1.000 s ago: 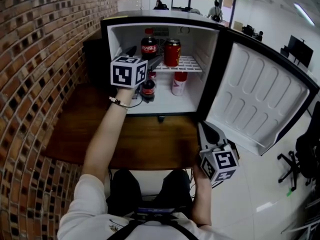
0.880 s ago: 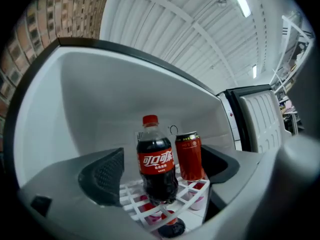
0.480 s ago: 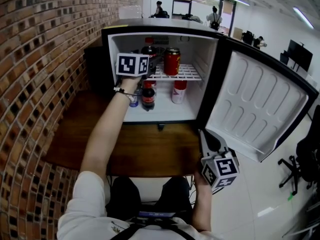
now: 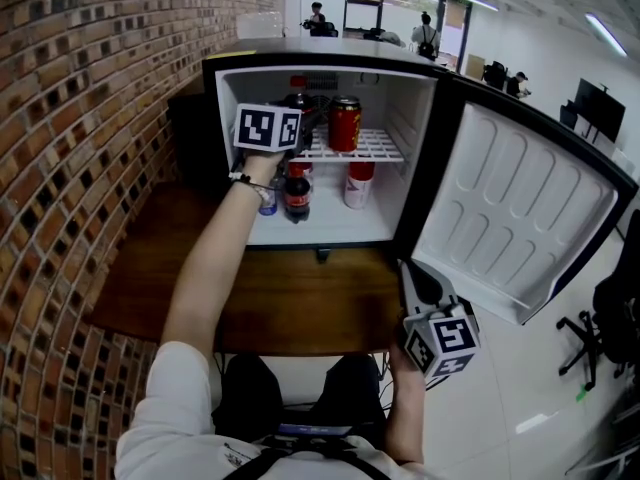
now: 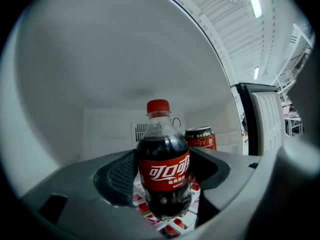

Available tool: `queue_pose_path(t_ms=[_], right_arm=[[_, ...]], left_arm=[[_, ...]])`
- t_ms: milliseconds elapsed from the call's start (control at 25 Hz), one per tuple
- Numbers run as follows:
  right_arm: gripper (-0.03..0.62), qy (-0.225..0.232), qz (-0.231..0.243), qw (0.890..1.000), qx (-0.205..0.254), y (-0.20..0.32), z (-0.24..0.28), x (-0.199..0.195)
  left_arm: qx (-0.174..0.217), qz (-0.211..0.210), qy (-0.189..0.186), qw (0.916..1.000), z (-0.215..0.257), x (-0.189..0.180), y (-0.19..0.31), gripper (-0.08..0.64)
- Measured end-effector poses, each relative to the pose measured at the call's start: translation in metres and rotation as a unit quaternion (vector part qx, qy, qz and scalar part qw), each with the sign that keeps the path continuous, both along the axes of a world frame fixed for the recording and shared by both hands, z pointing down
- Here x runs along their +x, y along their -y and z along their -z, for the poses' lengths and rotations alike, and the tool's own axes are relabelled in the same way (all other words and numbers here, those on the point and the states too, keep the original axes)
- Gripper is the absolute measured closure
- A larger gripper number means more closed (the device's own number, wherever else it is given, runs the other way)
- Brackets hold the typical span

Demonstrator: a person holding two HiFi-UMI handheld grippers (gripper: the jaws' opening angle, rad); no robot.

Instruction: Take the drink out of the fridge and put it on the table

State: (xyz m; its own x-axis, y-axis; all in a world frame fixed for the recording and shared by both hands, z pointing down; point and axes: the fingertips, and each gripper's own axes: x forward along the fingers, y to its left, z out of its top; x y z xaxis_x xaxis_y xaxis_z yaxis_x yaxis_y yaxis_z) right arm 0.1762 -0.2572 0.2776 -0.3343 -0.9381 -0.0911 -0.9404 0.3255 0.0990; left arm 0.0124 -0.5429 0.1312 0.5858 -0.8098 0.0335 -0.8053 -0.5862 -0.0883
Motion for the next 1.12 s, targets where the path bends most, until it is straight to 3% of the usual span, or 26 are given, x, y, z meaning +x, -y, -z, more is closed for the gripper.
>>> queue_pose_path(t_ms=[360,1120], right_arm=[[0.575,0.002,0.001,1.0,0.001,-0.002,0.0,0.0],[0.575,-0.014,0.026,1.0,0.008,-0.004,0.006,-0.031]], left_arm=[[-0.004,-0.001,-0.021,0.9998,0.002,-0.004,-0.009,0.253],[0.05,-0.055,-0.035,0.9966,-0.005,-0.021,-0.119,0.255]])
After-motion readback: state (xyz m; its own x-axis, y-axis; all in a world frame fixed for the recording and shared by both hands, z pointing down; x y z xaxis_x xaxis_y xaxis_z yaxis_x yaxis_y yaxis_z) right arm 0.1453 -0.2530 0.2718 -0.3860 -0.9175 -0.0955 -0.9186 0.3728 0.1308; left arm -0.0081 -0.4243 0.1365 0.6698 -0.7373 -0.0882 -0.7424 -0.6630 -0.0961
